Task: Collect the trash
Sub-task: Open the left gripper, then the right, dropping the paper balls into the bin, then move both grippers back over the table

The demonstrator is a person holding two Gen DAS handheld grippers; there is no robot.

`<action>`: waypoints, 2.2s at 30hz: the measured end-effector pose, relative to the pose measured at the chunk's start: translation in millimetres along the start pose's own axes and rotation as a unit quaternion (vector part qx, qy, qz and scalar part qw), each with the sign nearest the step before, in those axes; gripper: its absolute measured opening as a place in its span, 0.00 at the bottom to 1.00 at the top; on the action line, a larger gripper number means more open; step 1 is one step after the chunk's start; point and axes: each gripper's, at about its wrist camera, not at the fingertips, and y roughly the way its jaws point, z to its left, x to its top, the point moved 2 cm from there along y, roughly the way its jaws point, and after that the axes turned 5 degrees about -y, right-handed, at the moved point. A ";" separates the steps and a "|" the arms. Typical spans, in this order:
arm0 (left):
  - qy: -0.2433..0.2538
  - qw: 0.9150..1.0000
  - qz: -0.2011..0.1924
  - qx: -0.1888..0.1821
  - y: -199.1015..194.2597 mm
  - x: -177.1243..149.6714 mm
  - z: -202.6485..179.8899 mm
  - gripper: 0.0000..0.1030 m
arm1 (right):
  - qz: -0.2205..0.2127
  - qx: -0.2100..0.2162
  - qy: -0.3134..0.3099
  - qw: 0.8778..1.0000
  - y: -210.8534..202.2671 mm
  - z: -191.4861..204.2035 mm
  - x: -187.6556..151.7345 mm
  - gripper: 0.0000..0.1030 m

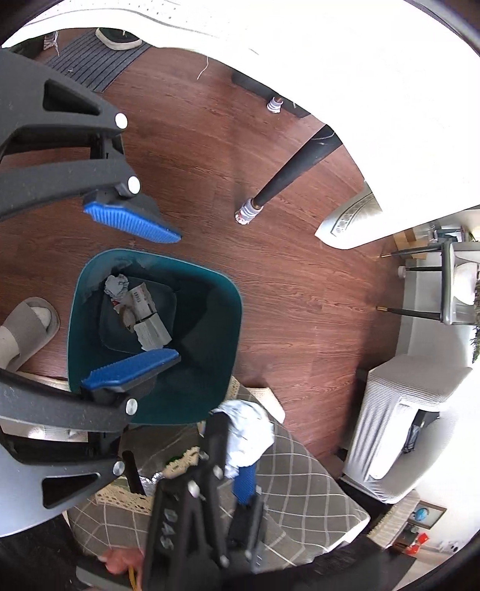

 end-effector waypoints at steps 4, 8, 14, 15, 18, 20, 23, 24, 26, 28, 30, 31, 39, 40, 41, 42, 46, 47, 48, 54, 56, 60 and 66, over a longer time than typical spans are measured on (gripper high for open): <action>-0.008 1.000 -0.022 -0.003 -14.5 7.8 -0.9 0.53 | 0.018 -0.001 -0.001 1.000 13.1 -2.2 -4.0 0.47; -0.013 0.999 -0.050 -0.009 -29.6 17.1 -6.8 0.45 | 0.033 0.004 -0.006 0.999 24.7 1.1 -12.1 0.47; -0.011 0.997 -0.074 -0.012 -47.0 32.9 -19.4 0.36 | 0.056 0.003 -0.019 0.998 42.1 9.3 -22.8 0.47; -0.010 0.997 -0.080 -0.015 -51.6 35.2 -22.8 0.36 | 0.058 0.003 -0.021 0.998 44.3 9.6 -24.6 0.47; -0.009 0.995 -0.097 -0.027 -68.2 42.3 -32.6 0.34 | 0.067 0.003 -0.030 0.997 52.4 11.4 -30.7 0.48; -0.008 0.993 -0.111 -0.033 -78.8 46.6 -40.2 0.34 | 0.070 0.003 -0.033 0.997 57.9 12.2 -34.2 0.49; -0.011 0.991 -0.126 -0.043 -90.8 52.9 -49.4 0.34 | 0.072 -0.001 -0.038 0.997 60.6 14.0 -36.3 0.53; -0.012 0.990 -0.132 -0.047 -94.8 55.2 -52.3 0.34 | 0.070 -0.001 -0.041 0.997 59.8 15.5 -36.1 0.56; -0.014 0.989 -0.140 -0.054 -101.9 56.7 -59.4 0.34 | 0.065 0.000 -0.047 0.997 57.3 17.1 -37.1 0.60; -0.013 0.987 -0.148 -0.058 -107.6 58.9 -66.4 0.34 | 0.062 0.002 -0.050 0.997 55.0 17.0 -38.4 0.62; -0.012 0.986 -0.153 -0.061 -111.6 60.1 -71.2 0.34 | 0.058 0.004 -0.051 0.997 51.2 17.0 -39.1 0.62; -0.012 0.986 -0.155 -0.063 -112.5 60.6 -73.2 0.34 | 0.054 0.007 -0.051 0.997 47.9 17.0 -38.9 0.62; -0.008 0.980 -0.179 -0.081 -131.1 69.8 -90.4 0.34 | 0.003 0.017 -0.064 0.998 9.7 24.9 -33.5 0.62; -0.008 0.980 -0.182 -0.082 -133.1 70.5 -92.1 0.34 | -0.006 0.017 -0.068 0.998 3.5 26.3 -32.3 0.62; -0.008 0.979 -0.185 -0.083 -135.2 71.3 -93.8 0.34 | -0.015 0.016 -0.072 0.997 -3.6 27.8 -31.3 0.62; -0.008 0.978 -0.188 -0.085 -137.0 71.9 -95.4 0.34 | -0.022 0.015 -0.075 0.997 -10.7 29.1 -30.1 0.62; -0.009 0.977 -0.194 -0.090 -139.8 76.0 -100.6 0.34 | -0.053 0.015 -0.078 0.995 -38.2 28.8 -26.0 0.62; -0.011 0.977 -0.194 -0.090 -140.0 77.0 -101.8 0.34 | -0.058 0.015 -0.078 0.995 -43.6 27.6 -25.5 0.62; -0.013 0.976 -0.195 -0.092 -140.4 78.0 -103.1 0.34 | -0.062 0.014 -0.077 0.995 -48.6 25.4 -24.8 0.62; -0.010 0.973 -0.214 -0.089 -151.1 85.1 -115.7 0.35 | -0.092 0.000 -0.078 0.993 -83.1 17.1 -22.7 0.62; -0.005 0.971 -0.222 -0.086 -155.0 87.0 -121.2 0.38 | -0.106 -0.002 -0.071 0.992 -96.3 10.0 -22.3 0.62; 0.011 0.970 -0.231 -0.081 -158.9 93.3 -137.0 0.41 | -0.126 -0.019 -0.058 0.990 -122.2 -8.0 -23.3 0.61; 0.019 0.967 -0.239 -0.086 -160.9 105.2 -158.8 0.49 | -0.155 -0.057 -0.024 0.986 -163.3 -42.0 -39.4 0.61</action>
